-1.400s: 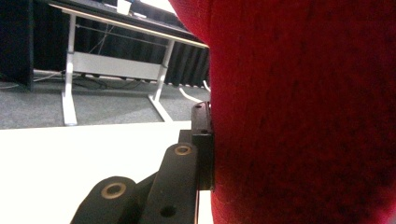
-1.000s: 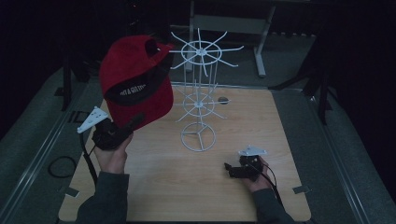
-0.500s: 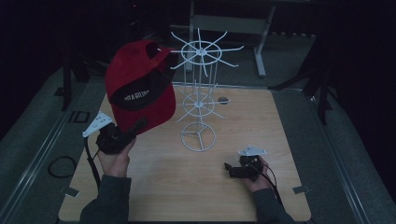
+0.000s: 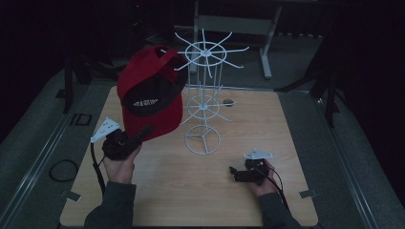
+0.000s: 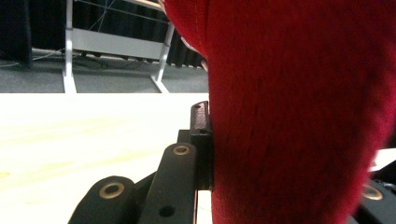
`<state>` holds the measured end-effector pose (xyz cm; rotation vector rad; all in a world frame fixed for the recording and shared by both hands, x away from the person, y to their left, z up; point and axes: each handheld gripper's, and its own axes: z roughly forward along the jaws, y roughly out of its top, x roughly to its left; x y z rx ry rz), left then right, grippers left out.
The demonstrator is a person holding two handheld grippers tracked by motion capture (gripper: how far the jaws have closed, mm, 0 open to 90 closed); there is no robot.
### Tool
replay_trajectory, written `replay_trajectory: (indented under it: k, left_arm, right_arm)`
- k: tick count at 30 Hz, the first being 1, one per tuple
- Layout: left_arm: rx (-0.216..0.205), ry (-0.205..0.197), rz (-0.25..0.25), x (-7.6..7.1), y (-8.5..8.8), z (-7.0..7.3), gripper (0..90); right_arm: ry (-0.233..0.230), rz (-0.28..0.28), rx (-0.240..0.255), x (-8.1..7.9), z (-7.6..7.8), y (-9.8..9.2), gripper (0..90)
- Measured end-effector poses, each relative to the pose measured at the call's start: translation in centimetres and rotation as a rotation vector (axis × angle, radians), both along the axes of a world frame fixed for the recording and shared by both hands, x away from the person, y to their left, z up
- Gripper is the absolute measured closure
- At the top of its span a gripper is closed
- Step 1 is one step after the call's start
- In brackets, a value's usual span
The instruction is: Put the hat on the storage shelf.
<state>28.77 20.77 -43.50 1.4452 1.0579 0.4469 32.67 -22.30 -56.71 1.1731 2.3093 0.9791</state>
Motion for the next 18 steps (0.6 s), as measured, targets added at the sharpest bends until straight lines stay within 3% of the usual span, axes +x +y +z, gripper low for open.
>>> replay_trajectory:
  k: [18]
  left_arm:
    - [0.061, 0.026, -0.001, 0.1, -0.5, -1.2, 82.2]
  right_arm:
    - [0.002, 0.0, 0.0, 0.0, 0.0, 0.0, 14.7]
